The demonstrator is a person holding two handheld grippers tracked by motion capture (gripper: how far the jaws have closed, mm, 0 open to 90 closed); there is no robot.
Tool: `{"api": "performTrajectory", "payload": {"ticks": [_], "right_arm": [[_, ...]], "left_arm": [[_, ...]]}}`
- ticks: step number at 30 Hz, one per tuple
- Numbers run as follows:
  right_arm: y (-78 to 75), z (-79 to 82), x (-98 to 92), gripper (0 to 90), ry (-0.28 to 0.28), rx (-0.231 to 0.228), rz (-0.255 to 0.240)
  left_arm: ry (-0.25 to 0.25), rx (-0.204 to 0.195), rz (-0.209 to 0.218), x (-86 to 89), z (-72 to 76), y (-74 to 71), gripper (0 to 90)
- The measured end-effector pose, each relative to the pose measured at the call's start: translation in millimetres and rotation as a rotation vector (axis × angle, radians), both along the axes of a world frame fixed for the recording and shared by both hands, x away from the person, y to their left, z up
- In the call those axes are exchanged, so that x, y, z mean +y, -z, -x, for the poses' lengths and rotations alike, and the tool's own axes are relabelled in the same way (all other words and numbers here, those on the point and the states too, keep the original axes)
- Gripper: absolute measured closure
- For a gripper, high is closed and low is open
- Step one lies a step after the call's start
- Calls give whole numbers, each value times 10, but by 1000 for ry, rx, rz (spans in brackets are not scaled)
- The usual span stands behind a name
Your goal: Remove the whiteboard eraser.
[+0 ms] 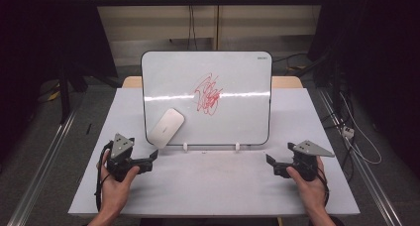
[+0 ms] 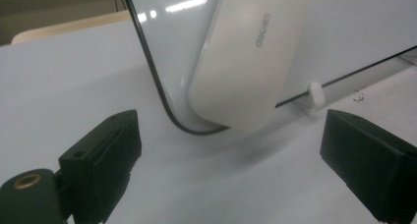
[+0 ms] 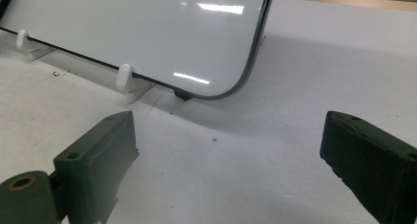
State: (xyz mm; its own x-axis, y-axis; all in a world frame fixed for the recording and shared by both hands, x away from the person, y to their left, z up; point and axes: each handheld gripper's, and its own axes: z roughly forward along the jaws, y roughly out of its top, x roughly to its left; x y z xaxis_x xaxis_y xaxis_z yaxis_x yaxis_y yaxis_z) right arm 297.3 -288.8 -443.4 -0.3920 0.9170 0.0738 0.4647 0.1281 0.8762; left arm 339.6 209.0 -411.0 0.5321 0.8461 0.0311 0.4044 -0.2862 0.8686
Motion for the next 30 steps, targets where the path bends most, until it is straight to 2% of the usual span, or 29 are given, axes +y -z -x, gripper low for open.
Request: {"api": "performTrajectory", "payload": {"ticks": [3, 5, 12, 13, 14, 17, 18, 19, 26, 30], "right_arm": [[2, -2, 10, 69, -3, 2, -4], [6, -3, 14, 62, 0, 5, -2], [8, -2, 21, 63, 4, 5, 6], [6, 0, 24, 63, 3, 4, 7], [4, 1, 27, 64, 3, 4, 7], [-1, 0, 43, 64, 2, 0, 7], [-1, 0, 48, 64, 0, 1, 10], [1, -1, 53, 64, -3, -1, 12], [3, 2, 45, 64, -2, 0, 11], [3, 6, 46, 64, -5, 2, 9]], "left_arm": [[39, -8, 5, -29, -3, -41, 80], [53, -12, -30, -70, -1, -65, 86], [81, -31, -90, -209, -39, -124, 78], [87, -38, -120, -253, -64, -130, 82], [87, -38, -120, -253, -64, -130, 81], [107, -40, -132, -340, -145, -162, 92], [101, -48, -148, -361, -160, -177, 102], [99, -60, -146, -381, -181, -186, 103], [115, -45, -173, -500, -364, -228, 116], [115, -56, -194, -583, -437, -228, 131]]}}
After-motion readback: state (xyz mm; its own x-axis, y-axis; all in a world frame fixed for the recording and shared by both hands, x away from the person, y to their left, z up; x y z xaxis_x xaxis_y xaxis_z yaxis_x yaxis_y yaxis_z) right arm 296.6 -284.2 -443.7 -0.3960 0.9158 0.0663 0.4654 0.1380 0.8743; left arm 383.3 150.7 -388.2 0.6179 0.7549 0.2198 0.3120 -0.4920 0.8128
